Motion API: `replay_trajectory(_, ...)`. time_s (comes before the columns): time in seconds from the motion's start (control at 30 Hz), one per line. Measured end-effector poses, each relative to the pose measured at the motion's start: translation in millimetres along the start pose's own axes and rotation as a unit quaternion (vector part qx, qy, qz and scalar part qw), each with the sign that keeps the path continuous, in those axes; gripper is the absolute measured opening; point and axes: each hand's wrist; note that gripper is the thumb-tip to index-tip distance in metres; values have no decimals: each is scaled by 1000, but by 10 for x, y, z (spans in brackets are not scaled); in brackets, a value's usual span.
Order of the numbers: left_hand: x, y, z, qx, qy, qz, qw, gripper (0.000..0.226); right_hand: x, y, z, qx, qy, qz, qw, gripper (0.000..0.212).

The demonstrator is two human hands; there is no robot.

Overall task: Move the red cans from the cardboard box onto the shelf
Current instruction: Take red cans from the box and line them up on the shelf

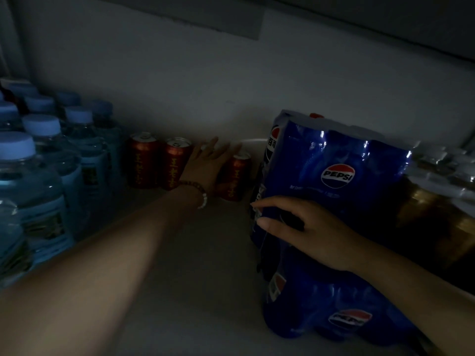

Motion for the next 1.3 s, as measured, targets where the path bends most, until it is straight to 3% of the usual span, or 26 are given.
replay_trajectory(0.13,-141,21,390,-27,45,55,997,84,-9,-33,15,-3,-1,2,1000,55)
replay_trajectory(0.23,-399,226,830,-62,12,113,992,82,-14,-97,48,1,7,34,999,51)
replay_trajectory(0.4,-888,545,1625,-110,-8,128,986,66,117,-465,359,23,97,87,991,45)
replay_trajectory(0.5,-1050,676,2266,-83,14,128,988,71,539,-703,800,-17,167,130,977,49)
replay_trajectory(0.6,-1025,705,3004,-60,29,153,986,60,1248,-700,1300,-47,186,141,971,50)
replay_trajectory(0.73,-645,584,3966,-24,21,185,982,43,2362,-415,1862,-8,124,86,988,49)
replay_trajectory(0.87,85,354,4882,-81,-116,187,972,45,3402,-19,2248,83,10,24,996,52)
replay_trajectory(1.03,1180,163,5946,-200,-301,179,915,56,4697,646,2453,205,-103,-41,972,53)
replay_trajectory(1.17,1971,120,6521,-246,-393,162,871,59,5648,1233,2512,274,-171,-70,944,59)
replay_trajectory(1.3,2748,38,6954,-249,-439,142,851,66,6446,1752,2513,283,-207,-75,934,63)
Point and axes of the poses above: each hand's wrist, its own z-axis away from the middle knuckle, its own x-axis out of the palm, y = z × x, and after that the axes turned 1 degree about -z, right-handed
